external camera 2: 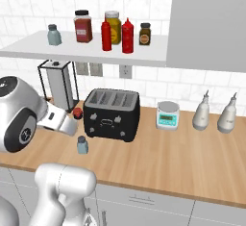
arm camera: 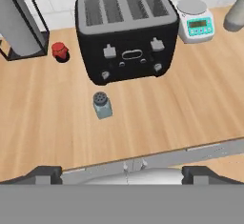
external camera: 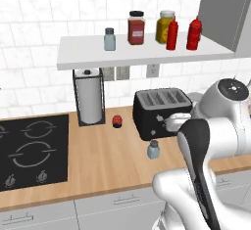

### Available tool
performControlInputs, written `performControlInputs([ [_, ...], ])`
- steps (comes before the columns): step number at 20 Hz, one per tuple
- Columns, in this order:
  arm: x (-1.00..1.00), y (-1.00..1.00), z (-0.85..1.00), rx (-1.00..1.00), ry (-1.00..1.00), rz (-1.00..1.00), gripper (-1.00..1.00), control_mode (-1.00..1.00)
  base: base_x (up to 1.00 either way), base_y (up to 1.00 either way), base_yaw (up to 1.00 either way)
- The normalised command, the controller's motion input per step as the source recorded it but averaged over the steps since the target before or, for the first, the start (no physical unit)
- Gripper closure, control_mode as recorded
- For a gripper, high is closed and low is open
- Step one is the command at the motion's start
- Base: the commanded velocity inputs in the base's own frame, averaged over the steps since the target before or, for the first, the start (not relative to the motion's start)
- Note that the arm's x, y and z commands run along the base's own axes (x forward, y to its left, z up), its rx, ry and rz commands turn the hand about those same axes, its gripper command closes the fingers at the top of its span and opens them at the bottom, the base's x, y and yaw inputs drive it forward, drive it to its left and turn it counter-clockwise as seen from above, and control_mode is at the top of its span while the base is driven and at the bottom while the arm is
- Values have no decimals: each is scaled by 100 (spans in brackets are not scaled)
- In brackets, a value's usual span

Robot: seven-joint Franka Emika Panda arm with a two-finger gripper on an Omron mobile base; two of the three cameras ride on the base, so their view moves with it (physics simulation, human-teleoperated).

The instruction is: Put the shaker and condiment bottle from the counter next to their counterparts in the cabinet.

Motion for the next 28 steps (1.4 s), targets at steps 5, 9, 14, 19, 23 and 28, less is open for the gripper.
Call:
performControlInputs([
  [5,-18,2,-59,11,0,-5,-100,-100,0,0,0],
  [9,49,31,-74,0,7,-8,-100,-100,0,0,0],
  [14,52,32,-31,1,3,-7,-100,-100,0,0,0],
  [19,0,4,-51,9,0,0,-100,-100,0,0,0],
  [23,-4,-2,-99,2,0,0,-100,-100,0,0,0],
  [28,5,0,-33,4,0,0,-100,-100,0,0,0],
])
